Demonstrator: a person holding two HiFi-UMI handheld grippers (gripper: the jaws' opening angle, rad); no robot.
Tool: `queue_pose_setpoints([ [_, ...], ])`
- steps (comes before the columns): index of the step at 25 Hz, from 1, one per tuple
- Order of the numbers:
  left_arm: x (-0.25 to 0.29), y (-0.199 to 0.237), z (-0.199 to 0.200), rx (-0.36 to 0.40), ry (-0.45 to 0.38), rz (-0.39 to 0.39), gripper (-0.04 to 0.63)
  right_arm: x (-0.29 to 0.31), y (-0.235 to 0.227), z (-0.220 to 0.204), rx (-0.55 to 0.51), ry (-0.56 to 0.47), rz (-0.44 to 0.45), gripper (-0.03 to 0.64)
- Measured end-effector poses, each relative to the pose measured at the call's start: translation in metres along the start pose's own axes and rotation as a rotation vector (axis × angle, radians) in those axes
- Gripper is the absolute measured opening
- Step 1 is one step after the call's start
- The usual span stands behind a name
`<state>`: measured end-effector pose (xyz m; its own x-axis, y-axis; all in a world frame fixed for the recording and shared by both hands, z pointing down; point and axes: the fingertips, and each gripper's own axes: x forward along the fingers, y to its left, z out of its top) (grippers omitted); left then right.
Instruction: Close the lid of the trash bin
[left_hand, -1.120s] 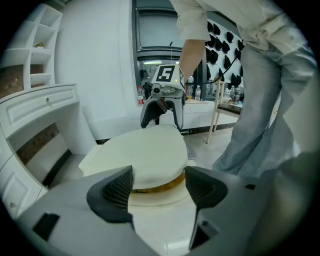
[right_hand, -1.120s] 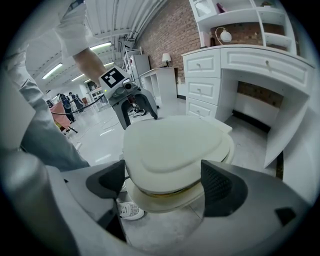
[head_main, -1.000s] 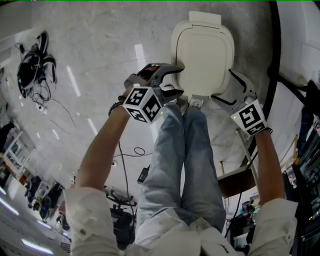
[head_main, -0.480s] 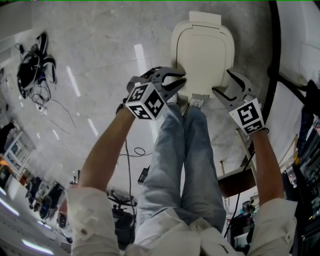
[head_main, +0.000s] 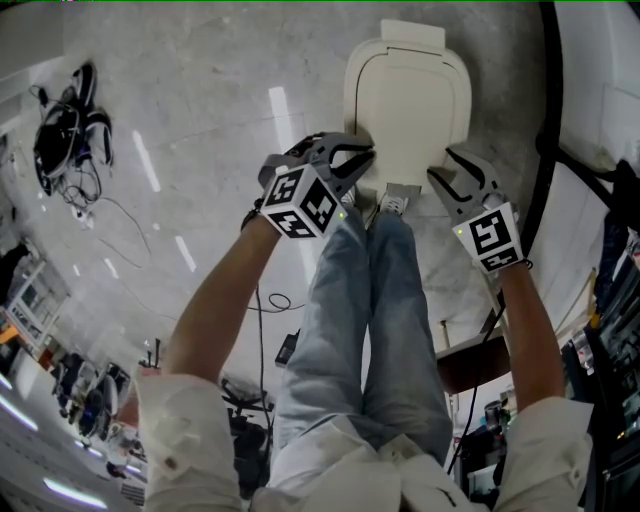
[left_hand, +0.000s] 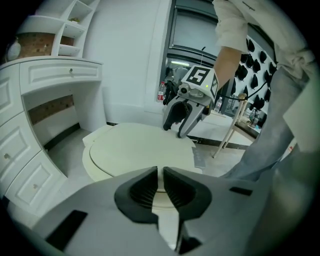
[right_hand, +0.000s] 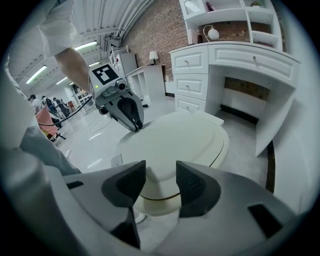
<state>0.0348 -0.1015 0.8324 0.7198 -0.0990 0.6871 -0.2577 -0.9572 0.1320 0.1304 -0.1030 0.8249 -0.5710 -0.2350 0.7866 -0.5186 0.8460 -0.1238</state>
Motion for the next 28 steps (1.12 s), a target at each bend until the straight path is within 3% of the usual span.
queue_pose_setpoints([
  [20, 0.0038, 0.0011, -0.0038, -0.002, 0.000, 0.018, 0.054, 0.0043, -0.0029, -0.0024, 0.030, -0.004, -0.037, 0.190],
  [21, 0.0046, 0.0008, -0.0042, 0.000, 0.002, 0.019, 0.052, 0.0044, -0.0036, -0.0031, 0.034, -0.004, -0.042, 0.153],
  [26, 0.0044, 0.0012, -0.0047, -0.006, -0.004, 0.029, 0.051, 0.0044, -0.0055, -0.0030, 0.061, -0.013, -0.054, 0.153],
  [28, 0.0020, 0.0032, -0.0004, -0.010, -0.024, 0.048, 0.051, 0.0028, -0.0093, -0.0014, 0.093, -0.023, -0.071, 0.122],
])
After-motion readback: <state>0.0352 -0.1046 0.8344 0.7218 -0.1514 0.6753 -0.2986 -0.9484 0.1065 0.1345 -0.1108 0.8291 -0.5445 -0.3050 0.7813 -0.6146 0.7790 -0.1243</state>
